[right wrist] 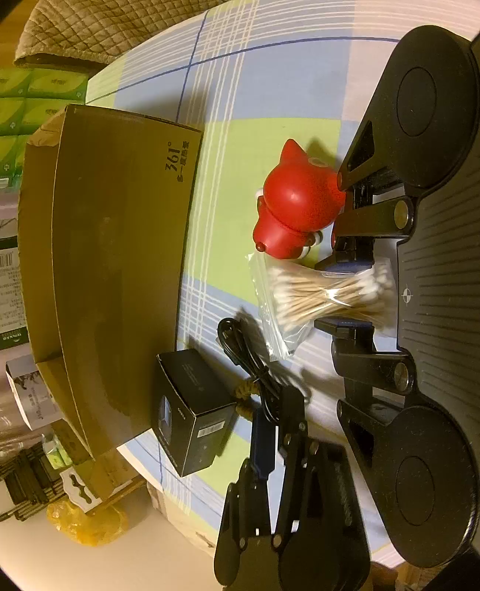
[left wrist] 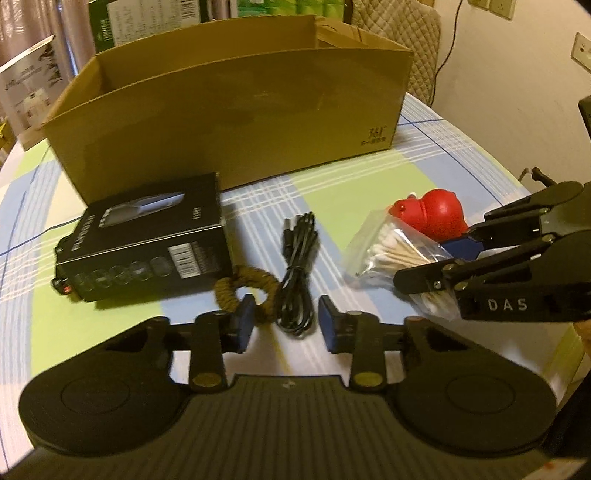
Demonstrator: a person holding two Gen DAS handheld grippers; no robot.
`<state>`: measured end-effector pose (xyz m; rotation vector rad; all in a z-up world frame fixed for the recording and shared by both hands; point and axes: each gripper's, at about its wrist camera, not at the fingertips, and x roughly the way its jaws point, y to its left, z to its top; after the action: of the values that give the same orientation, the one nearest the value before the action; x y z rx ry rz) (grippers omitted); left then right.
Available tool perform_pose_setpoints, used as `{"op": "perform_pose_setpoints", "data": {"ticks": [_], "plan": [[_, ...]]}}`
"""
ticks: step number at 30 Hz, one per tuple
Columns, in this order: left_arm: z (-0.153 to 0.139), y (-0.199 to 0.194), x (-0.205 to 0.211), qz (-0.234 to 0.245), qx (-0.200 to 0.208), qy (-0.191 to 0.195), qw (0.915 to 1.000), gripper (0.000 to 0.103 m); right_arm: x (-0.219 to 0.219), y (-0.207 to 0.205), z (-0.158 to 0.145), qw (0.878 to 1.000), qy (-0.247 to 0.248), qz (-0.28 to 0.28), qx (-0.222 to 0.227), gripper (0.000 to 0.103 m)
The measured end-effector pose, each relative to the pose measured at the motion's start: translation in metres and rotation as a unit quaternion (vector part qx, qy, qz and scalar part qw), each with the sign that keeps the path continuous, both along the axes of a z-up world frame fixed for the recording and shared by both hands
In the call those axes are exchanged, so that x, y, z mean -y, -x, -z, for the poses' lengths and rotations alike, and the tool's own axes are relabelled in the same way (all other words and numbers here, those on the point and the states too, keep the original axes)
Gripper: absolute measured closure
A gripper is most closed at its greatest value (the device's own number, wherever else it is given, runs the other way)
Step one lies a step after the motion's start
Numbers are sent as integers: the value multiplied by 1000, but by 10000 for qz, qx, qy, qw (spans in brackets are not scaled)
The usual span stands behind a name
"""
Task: Organize objects
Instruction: 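Grasp the black USB cable with left gripper while right grasps cotton swab bag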
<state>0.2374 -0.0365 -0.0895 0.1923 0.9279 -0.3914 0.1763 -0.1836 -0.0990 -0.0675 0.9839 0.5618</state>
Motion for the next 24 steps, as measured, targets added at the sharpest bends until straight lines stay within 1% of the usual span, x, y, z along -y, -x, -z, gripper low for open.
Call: {"op": "perform_pose_setpoints", "data": {"ticks": [3, 5, 8, 12, 15, 16, 17, 19, 24], "plan": [[4, -1, 7, 72, 82, -145, 9998, 83, 2, 0, -1, 10000, -2, 23, 26, 82], [4, 1, 9, 82, 136, -216, 9996, 84, 2, 0, -1, 10000, -3, 23, 28, 82], [0, 7, 9, 51, 104, -265, 9996, 85, 2, 3, -3, 10000, -11, 32, 10, 82], [-5, 26, 2, -2, -193, -172, 9997, 85, 1, 9, -7, 10000, -43, -39, -20, 82], [-7, 44, -1, 250, -426, -148, 9987, 84, 0, 14, -10, 10000, -40, -26, -16, 82], [-8, 48, -1, 344, -425, -148, 9984, 83, 1, 15, -11, 10000, -47, -16, -23, 82], [-8, 51, -1, 390, -387, -155, 9984, 81, 1, 16, -12, 10000, -61, 11, -28, 82], [-7, 53, -1, 412, -353, -171, 9984, 79, 1, 16, -12, 10000, -73, 41, -47, 82], [-2, 40, 0, 335, -292, -108, 9990, 79, 2, 13, -9, 9999, -32, 78, -84, 82]]}}
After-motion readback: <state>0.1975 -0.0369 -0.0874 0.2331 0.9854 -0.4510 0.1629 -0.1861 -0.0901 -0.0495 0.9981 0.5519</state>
